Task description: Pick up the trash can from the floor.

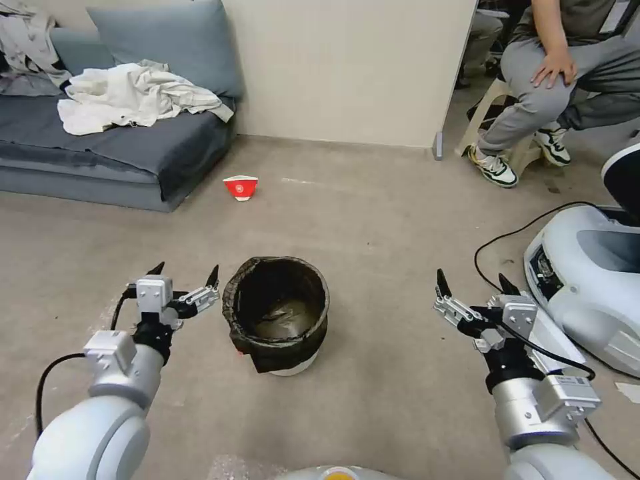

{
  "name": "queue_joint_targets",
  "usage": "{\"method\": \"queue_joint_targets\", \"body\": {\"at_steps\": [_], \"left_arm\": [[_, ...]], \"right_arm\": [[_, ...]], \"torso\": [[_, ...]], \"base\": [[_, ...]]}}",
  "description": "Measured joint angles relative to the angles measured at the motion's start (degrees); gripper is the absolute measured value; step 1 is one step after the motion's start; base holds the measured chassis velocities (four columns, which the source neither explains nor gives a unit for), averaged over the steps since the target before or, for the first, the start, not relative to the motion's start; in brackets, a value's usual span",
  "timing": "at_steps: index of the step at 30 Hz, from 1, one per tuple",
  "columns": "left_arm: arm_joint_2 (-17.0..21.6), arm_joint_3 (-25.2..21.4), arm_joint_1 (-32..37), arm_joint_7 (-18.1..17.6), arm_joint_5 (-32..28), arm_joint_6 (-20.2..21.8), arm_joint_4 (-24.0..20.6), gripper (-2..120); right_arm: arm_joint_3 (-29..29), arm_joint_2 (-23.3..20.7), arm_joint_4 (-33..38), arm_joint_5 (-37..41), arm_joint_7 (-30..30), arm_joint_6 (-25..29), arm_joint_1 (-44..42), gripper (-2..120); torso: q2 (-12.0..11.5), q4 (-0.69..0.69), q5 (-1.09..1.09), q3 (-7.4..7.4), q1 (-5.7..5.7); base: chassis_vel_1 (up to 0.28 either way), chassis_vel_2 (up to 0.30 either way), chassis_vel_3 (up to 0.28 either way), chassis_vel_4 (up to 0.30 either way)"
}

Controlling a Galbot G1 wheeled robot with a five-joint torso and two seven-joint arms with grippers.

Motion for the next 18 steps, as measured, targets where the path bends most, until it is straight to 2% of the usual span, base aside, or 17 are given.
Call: {"method": "queue_joint_targets", "body": {"at_steps": [5,8,10,16,17,18], "left_arm": [[1.4,4.1,-4.3,-1.2,-0.9,1.4,4.3,100],[1.9,8.2,-7.8,-2.4,-0.9,2.1,8.3,100],[2.0,8.6,-8.2,-2.6,-0.9,2.2,8.7,100],[2.0,13.3,-12.9,-5.8,-1.0,3.3,14.0,100],[1.7,14.8,-15.2,-7.4,-2.1,4.1,16.1,100],[1.7,14.8,-15.2,-7.4,-2.1,4.1,16.1,100]], "right_arm": [[0.6,-0.6,-1.1,1.1,0.1,-0.3,0.5,100],[0.6,-1.0,-2.0,1.1,0.2,-0.4,0.3,100],[0.6,-1.0,-2.1,1.1,0.2,-0.4,0.3,100],[0.6,-1.2,-3.0,1.1,0.2,-0.6,0.3,100],[0.5,-1.1,-3.4,1.1,0.2,-0.7,0.4,100],[0.5,-1.1,-3.4,1.1,0.2,-0.7,0.4,100]], "torso": [[0.0,-0.01,0.01,0.0,0.0],[0.0,0.0,0.0,0.0,0.0],[0.0,-0.01,0.0,0.0,0.0],[0.0,-0.01,0.02,0.01,0.0],[0.0,0.0,-0.01,0.0,0.0],[0.0,0.0,-0.01,0.0,0.0]], "base": [[0.0,0.0,0.0,0.0],[0.0,0.0,0.0,0.0],[0.0,0.0,0.0,0.0],[0.0,0.0,0.0,0.0],[0.0,0.0,0.0,0.0],[0.0,0.0,0.0,0.0]]}}
